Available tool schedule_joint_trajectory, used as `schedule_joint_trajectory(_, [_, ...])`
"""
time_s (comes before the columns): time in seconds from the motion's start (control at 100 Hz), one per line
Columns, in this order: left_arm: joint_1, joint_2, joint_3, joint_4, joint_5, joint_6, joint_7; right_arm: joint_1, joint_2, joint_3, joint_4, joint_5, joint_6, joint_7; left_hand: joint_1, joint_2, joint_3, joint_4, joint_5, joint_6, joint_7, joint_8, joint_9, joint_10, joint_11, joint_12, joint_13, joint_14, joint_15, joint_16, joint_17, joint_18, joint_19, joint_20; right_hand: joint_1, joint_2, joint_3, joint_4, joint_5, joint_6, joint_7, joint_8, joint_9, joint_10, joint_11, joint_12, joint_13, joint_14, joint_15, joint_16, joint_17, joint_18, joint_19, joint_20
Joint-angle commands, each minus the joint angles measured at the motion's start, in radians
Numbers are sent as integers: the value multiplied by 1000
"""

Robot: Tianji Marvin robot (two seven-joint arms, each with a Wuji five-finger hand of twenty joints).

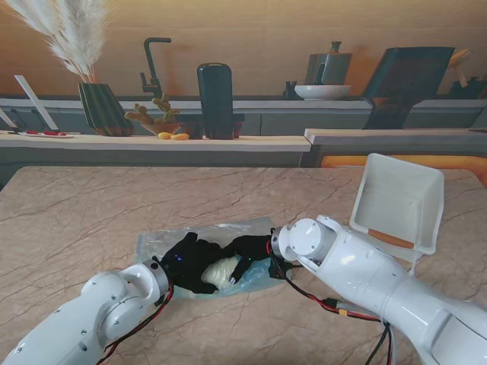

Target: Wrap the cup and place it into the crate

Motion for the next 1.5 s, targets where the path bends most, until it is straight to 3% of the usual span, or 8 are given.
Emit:
schedule_joint_trajectory(0.0, [4, -2, 10, 39, -10, 2, -10, -14, 0, 0, 21, 3, 28, 18, 22, -60, 80, -27, 94, 25, 189, 82, 76, -21, 62, 44, 71, 5, 60, 33, 17, -2, 76, 25, 175, 194, 759, 147, 265, -267, 374, 108, 33, 7, 38, 14, 63, 90, 31, -13, -25, -10, 119, -9])
schedule_joint_trajectory(0.1, [-7, -2, 33, 68, 13, 37, 34, -20, 2, 16, 17, 17, 63, 32, 59, -72, 149, -33, 242, -14, 486, 308, 252, -39, 158, 84, 192, 13, 178, 61, 72, -20, 240, 32, 150, 224, 686, 154, 238, -238, 331, 100, 11, 12, 15, -3, 34, 125, -37, -39, -83, 24, 74, -12])
schedule_joint_trajectory(0.15, [-12, -4, 41, 84, 16, 51, 58, -26, 8, 24, 8, 13, 71, 31, 71, -74, 173, -35, 318, -46, 580, 363, 339, -54, 199, 98, 254, 18, 240, 71, 119, -24, 306, 52, 89, 290, 510, 205, 164, -238, 403, -50, -24, 11, -13, -18, -33, 170, -114, -37, -165, 68, -1, 11])
schedule_joint_trajectory(0.24, [-25, -8, 48, 111, -20, 64, 57, -44, 25, 42, -25, -25, 72, 7, 135, -113, 156, -102, 378, -90, 690, 351, 422, -61, 243, 109, 323, 23, 328, 71, 184, -35, 392, 78, -23, 268, 331, 59, 76, -220, 455, -126, -90, -1, -50, -18, -127, 217, -235, -59, -275, 126, -115, 2])
schedule_joint_trajectory(0.43, [-57, -29, 61, 170, -238, 114, 14, -128, 74, 125, -146, -205, 41, -113, 298, -99, 68, -116, 395, -155, 834, 274, 460, -64, 266, 111, 364, 25, 386, 60, 236, -45, 439, 84, -241, 334, 192, 5, -2, -175, 146, 73, -261, -44, -240, -76, -425, 243, -585, -113, -571, 198, -492, -33])
schedule_joint_trajectory(0.68, [-80, -51, 47, 190, -537, 252, -103, -298, 91, 301, -300, -447, -26, -348, 393, -40, -22, -95, 443, -169, 817, 263, 229, -38, 160, 117, 110, 20, 226, 105, 79, -1, 339, 59, -299, 325, 127, -4, -157, -195, 78, 69, -427, -70, -340, -107, -653, 204, -790, -180, -734, 199, -739, -48])
schedule_joint_trajectory(0.97, [-142, -62, 43, 222, -828, 394, -237, -391, 88, 365, -351, -697, -210, -595, 462, 34, -137, -73, 477, -30, 747, 307, 116, -30, 86, 83, -112, 20, 77, 56, -53, -71, 165, -13, -278, 276, 76, 0, -290, -208, 110, 62, -511, -101, -333, -115, -681, 164, -854, -220, -741, 154, -908, -69])
schedule_joint_trajectory(1.49, [-216, -93, 43, 305, -1146, 566, -333, -308, 101, 187, -313, -874, -213, -654, 661, 314, -489, -15, 541, 57, 597, 264, 80, -30, 61, 64, -212, 10, 40, 30, -134, -140, 55, -13, -365, 256, 80, -7, -460, -95, 74, 5, -665, -85, -361, -141, -724, 193, -954, -292, -768, 180, -1005, -111])
